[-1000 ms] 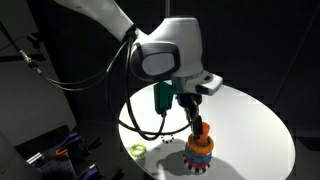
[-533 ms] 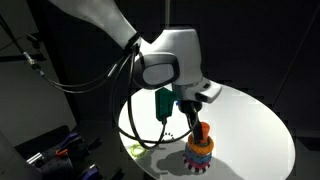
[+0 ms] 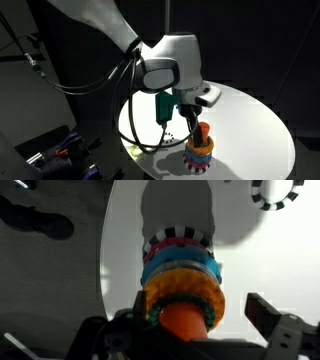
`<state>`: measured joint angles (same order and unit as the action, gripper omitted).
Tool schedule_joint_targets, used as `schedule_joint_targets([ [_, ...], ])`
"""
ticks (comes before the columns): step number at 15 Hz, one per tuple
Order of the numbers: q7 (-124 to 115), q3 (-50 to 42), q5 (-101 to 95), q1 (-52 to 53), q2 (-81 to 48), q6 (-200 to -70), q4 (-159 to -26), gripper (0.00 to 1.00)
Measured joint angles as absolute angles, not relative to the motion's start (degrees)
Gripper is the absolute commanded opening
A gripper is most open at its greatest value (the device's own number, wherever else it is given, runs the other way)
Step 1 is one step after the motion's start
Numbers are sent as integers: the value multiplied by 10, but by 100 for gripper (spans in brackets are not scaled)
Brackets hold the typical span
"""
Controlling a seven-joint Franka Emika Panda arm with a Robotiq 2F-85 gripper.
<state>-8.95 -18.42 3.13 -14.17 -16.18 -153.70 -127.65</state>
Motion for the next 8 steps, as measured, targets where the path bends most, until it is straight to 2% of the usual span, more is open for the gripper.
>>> schedule_joint_targets([
  [8,-90,-188,31,-142,-168,-1537,-1278,100],
])
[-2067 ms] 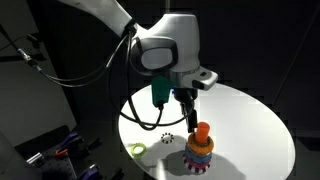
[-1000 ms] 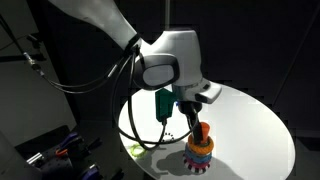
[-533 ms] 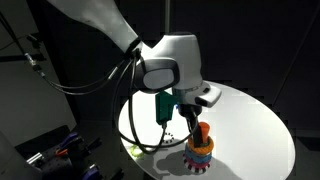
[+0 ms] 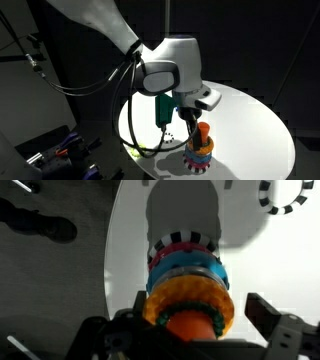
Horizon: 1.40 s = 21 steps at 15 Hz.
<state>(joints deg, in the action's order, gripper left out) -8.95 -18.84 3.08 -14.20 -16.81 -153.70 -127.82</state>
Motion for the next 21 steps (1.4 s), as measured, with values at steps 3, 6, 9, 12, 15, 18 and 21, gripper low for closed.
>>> schedule_joint_targets([
  [3,-90,-190,31,-142,-171,-1537,-1278,100],
  [6,-90,-191,31,-142,-175,-1537,-1278,100],
  [9,-90,-191,31,-142,-179,-1537,-1278,100],
  [12,-90,-191,31,-142,-181,-1537,-1278,71],
  [15,-90,-191,31,-142,-181,-1537,-1278,53],
  [18,-90,-191,31,-142,-178,-1538,-1277,39],
  [21,-90,-191,31,-142,-173,-1538,-1276,28],
])
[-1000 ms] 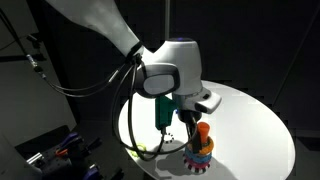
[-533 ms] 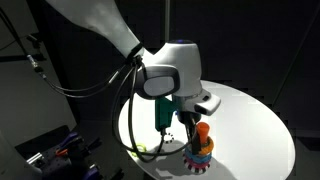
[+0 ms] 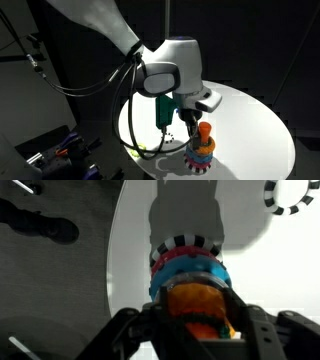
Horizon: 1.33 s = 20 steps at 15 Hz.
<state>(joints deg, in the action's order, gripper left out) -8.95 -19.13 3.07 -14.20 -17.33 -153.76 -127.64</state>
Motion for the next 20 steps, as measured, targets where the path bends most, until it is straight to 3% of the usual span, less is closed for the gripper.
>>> schedule_joint_targets([
  [5,-90,-189,31,-142,-161,-1538,-1277,19],
  [20,-90,-180,30,-139,-67,-1526,-1277,18],
])
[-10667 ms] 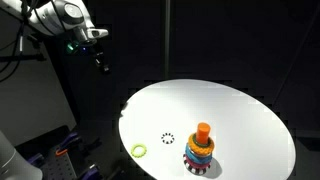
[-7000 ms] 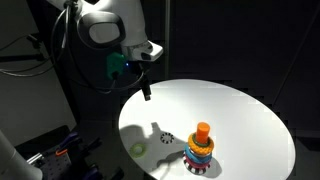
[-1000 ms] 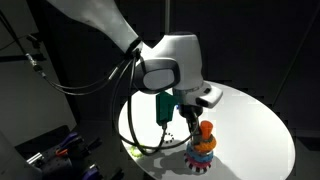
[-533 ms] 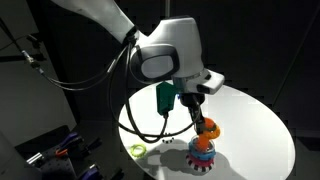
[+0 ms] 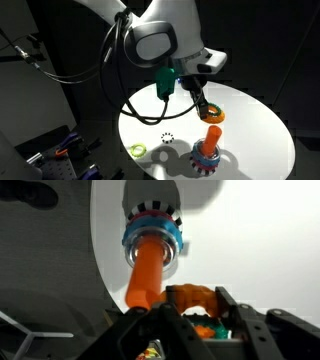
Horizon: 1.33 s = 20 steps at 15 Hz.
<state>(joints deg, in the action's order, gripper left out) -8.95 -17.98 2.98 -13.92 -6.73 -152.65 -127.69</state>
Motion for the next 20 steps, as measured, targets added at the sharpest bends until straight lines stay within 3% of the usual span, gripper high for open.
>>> schedule_joint_targets([
  [20,-115,-122,2,-92,-59,-1483,-1293,18],
])
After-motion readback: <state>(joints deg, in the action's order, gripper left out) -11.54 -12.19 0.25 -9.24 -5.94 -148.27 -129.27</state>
